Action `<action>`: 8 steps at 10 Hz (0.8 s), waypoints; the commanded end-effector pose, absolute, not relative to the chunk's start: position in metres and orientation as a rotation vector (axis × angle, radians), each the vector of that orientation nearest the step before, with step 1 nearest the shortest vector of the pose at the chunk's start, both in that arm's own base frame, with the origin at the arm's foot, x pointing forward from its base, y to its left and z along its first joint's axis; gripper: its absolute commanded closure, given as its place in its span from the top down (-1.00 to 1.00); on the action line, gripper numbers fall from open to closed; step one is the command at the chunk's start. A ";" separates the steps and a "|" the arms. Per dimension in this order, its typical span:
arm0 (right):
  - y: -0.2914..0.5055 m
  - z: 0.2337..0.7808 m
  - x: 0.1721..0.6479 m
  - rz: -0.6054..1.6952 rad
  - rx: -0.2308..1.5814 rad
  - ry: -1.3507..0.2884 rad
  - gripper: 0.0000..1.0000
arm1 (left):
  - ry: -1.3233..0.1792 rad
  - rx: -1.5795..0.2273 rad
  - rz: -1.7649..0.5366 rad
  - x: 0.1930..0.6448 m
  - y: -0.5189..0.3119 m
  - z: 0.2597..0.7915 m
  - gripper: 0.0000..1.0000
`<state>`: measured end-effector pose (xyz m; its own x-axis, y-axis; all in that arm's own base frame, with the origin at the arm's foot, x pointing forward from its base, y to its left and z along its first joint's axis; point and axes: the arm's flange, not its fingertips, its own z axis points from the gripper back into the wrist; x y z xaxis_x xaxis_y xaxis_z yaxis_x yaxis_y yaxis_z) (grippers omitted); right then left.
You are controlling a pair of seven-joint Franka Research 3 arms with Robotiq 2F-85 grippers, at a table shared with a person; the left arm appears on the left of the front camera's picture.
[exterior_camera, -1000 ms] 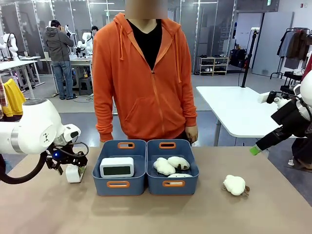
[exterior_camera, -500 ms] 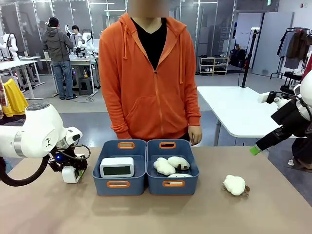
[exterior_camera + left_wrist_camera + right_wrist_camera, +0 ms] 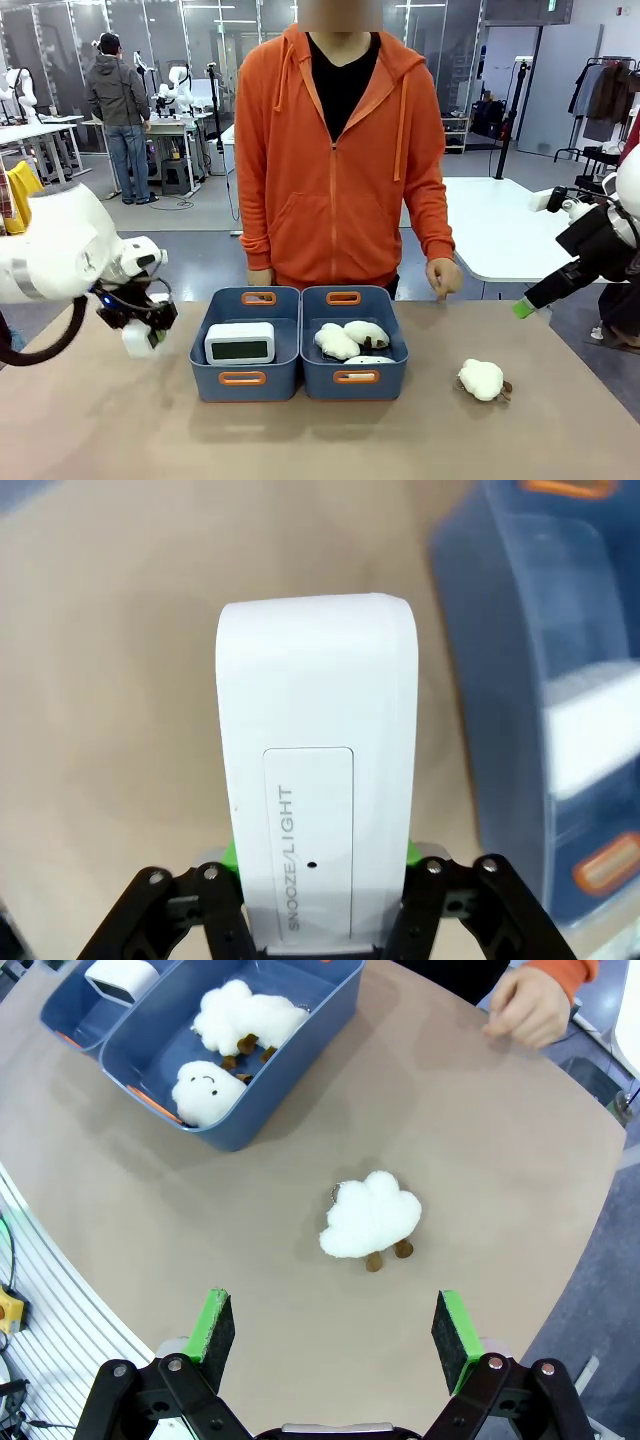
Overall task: Sort the digital clocks into the basket.
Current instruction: Pick up the Digital clock from the table and place it into the empty Plastic storage basket.
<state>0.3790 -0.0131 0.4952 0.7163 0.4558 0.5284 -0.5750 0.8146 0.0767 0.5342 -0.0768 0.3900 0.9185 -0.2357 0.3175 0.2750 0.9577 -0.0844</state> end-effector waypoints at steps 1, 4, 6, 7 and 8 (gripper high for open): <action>-0.012 0.495 0.378 0.561 0.235 -0.505 1.00 | -0.374 -0.224 -0.465 0.508 -0.027 0.442 -1.00; -0.012 0.495 0.378 0.561 0.235 -0.505 1.00 | -0.486 -0.334 -0.714 0.497 -0.060 0.464 -1.00; -0.012 0.495 0.378 0.561 0.235 -0.505 1.00 | -0.527 -0.343 -0.848 0.498 -0.103 0.464 -1.00; -0.012 0.495 0.378 0.561 0.235 -0.505 1.00 | -0.515 -0.280 -0.870 0.505 -0.132 0.454 -1.00; -0.012 0.495 0.378 0.561 0.235 -0.505 1.00 | -0.521 -0.240 -0.896 0.512 -0.159 0.445 -1.00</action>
<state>0.3790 -0.0130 0.4951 0.7163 0.4558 0.5283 -0.5750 0.8145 0.0770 0.4942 -0.1487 0.4541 0.5326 -0.6625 0.5268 0.7959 0.6037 -0.0454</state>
